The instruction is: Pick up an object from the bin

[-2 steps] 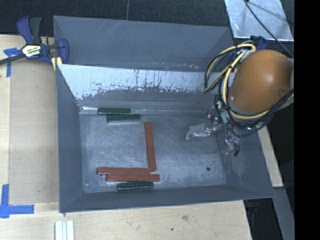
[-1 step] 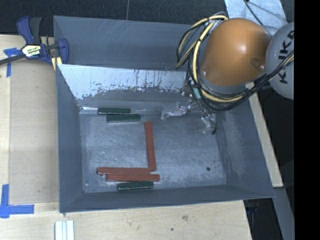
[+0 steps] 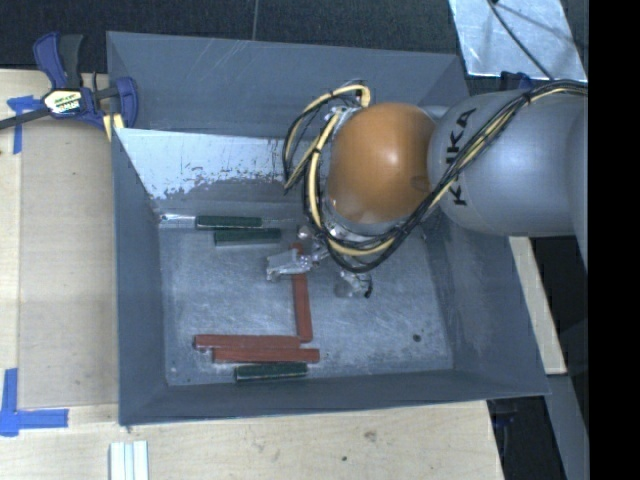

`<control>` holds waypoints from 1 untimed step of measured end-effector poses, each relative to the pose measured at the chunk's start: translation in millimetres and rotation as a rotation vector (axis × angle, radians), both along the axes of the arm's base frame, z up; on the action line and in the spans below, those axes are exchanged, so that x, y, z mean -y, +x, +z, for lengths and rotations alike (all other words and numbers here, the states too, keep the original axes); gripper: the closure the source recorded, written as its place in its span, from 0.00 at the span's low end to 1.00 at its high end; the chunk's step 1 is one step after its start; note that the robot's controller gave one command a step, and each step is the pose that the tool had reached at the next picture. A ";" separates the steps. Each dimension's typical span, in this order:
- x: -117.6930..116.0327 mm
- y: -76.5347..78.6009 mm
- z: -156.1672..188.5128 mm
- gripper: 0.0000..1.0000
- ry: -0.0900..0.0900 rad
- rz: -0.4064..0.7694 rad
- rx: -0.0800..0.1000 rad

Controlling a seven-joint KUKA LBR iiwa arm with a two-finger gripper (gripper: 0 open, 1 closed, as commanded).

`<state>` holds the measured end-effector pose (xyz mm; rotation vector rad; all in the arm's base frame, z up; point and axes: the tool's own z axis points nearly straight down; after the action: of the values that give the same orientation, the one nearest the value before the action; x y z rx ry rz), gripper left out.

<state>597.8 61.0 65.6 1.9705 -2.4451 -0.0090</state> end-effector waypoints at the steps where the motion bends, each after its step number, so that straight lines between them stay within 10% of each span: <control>1: 1.8 2.5 5.5 1.00 0.000 -0.005 0.007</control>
Offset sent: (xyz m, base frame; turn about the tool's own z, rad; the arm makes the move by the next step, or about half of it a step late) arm 0.0000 0.0000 0.0000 0.0000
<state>600.3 59.1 71.1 1.9679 -2.4544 -0.0018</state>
